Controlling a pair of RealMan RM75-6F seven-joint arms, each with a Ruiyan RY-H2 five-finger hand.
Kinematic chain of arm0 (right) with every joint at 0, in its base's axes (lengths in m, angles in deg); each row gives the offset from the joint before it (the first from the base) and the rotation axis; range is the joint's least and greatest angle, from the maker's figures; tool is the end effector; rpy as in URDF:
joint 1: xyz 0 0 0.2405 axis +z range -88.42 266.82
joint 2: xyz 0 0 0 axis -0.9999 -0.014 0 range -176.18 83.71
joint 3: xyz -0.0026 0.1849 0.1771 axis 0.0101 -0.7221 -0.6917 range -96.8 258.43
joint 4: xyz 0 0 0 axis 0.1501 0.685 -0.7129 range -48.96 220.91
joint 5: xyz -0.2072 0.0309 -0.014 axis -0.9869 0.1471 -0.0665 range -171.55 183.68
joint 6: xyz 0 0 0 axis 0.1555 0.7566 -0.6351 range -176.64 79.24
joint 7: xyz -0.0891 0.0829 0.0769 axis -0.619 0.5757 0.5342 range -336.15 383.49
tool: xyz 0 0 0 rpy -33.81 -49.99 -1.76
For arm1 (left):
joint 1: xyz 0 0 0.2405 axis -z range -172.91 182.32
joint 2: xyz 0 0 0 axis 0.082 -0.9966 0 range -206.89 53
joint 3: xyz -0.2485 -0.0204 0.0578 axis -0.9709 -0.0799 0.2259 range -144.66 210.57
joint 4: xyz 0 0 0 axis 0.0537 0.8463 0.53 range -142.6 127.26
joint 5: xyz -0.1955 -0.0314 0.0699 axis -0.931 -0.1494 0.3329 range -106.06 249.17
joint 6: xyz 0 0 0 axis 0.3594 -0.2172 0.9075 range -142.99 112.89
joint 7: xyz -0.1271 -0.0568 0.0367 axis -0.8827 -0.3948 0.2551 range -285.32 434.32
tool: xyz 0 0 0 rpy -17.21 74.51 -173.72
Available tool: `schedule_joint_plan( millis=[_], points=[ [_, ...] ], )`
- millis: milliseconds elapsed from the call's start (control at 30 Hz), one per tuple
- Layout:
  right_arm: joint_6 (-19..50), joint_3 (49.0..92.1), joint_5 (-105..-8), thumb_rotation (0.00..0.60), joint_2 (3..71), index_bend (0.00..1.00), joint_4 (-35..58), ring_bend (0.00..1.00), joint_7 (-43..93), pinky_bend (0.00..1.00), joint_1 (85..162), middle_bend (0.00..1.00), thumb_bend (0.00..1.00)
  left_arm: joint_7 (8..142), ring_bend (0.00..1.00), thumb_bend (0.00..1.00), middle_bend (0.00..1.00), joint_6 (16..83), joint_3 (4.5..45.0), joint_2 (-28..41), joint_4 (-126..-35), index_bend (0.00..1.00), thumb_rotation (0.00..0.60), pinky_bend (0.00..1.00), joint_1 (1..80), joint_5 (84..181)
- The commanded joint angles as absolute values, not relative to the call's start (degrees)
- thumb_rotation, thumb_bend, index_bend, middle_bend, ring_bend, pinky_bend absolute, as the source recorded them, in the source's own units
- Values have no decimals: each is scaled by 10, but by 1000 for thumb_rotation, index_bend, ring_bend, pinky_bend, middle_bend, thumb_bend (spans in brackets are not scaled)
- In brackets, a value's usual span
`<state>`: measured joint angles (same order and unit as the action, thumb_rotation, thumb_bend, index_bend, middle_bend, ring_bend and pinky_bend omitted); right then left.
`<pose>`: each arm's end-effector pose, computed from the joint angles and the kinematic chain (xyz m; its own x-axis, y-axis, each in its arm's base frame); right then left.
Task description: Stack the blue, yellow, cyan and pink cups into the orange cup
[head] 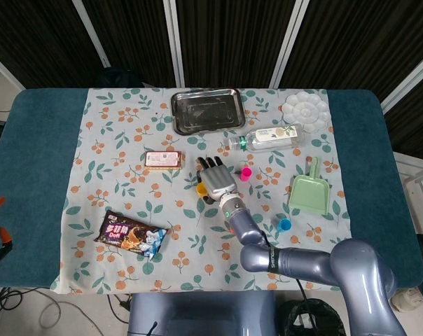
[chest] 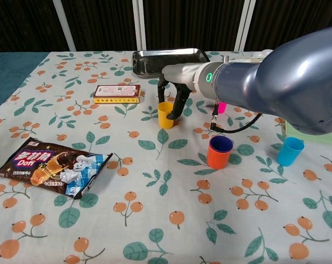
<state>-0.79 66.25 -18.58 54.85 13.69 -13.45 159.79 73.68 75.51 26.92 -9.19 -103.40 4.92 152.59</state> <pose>-0.0257 -0.4011 -0.0827 0.4880 -0.3815 0.7851 -0.8630 -0.3459 0.3683 -0.3110 0.1647 0.1587 0.2689 -0.1174 0.9560 0.9576 0.1392 -0.2523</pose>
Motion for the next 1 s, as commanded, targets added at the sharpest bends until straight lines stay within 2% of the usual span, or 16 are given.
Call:
schedule_joint_plan(
  millis=[33, 567, 767, 1000],
  points=[
    [-6, 662, -188, 600, 550, 447, 138, 10, -134, 61, 1598, 0, 376, 737, 5, 682, 93, 755, 269, -92, -1034, 177, 600, 34, 49, 1526],
    [2, 652, -199, 600, 532, 496, 109, 23, -125, 69, 1588, 0, 390, 737, 6, 682, 93, 756, 268, -94, -1034, 177, 600, 45, 49, 1525],
    [15, 657, -204, 600, 482, 496, 45, 22, -137, 69, 1579, 0, 390, 736, 5, 682, 93, 755, 267, -94, -1033, 178, 600, 56, 49, 1524],
    [59, 689, -198, 600, 370, 496, -100, 23, -187, 69, 1558, 0, 390, 741, 5, 682, 94, 758, 268, -93, -1033, 179, 600, 56, 49, 1527]
  ],
)
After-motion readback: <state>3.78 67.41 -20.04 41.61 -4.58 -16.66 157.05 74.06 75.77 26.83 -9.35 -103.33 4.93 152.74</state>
